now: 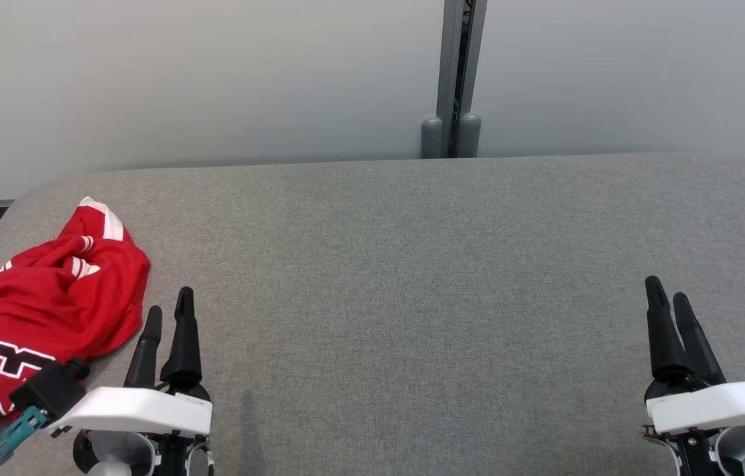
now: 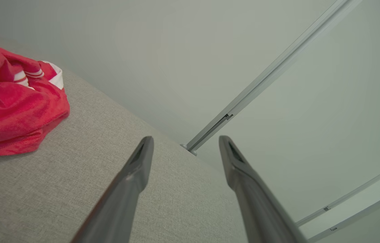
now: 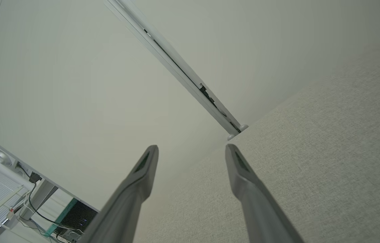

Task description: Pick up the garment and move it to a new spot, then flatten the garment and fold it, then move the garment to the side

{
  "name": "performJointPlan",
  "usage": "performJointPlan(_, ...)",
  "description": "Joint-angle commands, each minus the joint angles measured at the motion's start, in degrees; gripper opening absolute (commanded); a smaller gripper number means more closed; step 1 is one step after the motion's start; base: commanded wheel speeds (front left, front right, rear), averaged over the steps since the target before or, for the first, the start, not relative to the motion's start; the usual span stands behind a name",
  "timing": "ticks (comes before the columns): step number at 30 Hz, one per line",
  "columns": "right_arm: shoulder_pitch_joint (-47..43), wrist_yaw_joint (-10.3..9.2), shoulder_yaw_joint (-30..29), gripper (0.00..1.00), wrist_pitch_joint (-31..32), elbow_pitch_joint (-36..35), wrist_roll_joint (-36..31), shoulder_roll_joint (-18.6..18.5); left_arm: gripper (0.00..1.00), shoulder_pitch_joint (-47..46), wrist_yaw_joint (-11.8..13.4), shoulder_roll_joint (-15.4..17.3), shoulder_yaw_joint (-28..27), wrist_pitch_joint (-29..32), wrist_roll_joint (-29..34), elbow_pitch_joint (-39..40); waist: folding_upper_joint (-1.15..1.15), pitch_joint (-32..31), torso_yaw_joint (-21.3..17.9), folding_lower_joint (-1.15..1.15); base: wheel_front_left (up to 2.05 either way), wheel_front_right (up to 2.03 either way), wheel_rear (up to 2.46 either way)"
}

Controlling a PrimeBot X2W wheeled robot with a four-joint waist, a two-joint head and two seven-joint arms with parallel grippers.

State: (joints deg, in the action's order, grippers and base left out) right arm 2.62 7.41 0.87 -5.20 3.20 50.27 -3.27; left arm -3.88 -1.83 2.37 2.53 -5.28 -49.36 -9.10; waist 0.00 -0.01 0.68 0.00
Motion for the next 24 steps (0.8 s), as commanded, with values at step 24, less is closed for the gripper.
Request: performJointPlan(24,0.1,0.1,1.21,1.0,-4.19,0.03,-23.87,0.0,1.0,-0.78,2.57,1.11,3.44,-4.08,21.0,0.58,0.0,0.15,0.49,0.0,0.0,0.0,0.0)
